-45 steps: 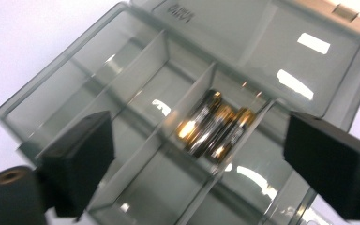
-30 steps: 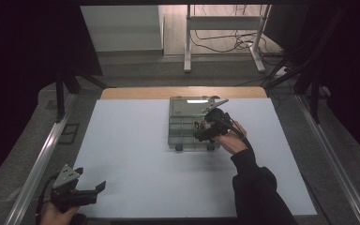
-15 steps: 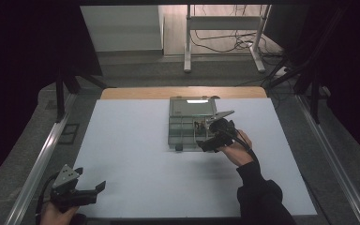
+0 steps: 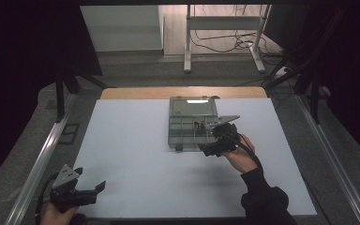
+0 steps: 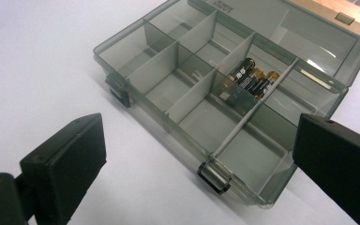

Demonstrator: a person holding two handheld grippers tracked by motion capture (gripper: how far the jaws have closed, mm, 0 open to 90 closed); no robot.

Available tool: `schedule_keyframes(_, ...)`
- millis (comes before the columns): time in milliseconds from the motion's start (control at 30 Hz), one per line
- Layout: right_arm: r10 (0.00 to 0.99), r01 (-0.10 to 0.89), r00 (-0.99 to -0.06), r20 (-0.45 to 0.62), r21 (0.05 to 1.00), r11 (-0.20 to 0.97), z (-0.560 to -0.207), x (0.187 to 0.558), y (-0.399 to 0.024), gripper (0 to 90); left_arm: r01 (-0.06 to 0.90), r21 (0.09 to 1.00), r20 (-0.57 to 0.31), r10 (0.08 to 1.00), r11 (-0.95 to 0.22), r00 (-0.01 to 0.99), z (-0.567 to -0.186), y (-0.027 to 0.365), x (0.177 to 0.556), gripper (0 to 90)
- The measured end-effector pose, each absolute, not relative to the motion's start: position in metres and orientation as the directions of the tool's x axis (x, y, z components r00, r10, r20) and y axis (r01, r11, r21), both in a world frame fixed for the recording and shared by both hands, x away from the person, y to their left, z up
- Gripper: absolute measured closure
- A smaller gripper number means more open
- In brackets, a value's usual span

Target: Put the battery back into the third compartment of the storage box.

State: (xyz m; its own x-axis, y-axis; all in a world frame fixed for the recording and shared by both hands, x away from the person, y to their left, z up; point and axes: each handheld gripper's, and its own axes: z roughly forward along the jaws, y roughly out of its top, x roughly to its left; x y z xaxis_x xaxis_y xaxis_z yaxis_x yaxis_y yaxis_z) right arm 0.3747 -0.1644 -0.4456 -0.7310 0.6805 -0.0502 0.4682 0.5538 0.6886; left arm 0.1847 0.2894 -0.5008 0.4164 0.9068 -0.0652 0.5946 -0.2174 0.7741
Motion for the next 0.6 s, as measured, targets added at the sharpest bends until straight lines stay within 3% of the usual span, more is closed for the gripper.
schedule_keyframes(600, 0.668, 0.463, -0.743, -0.039, 0.691, 0.556, -0.444, 0.348, -0.173, 3.4, 0.594, 0.774, -0.063, 0.907, -0.218, 0.416, -0.501, 0.289, 0.184, 1.8)
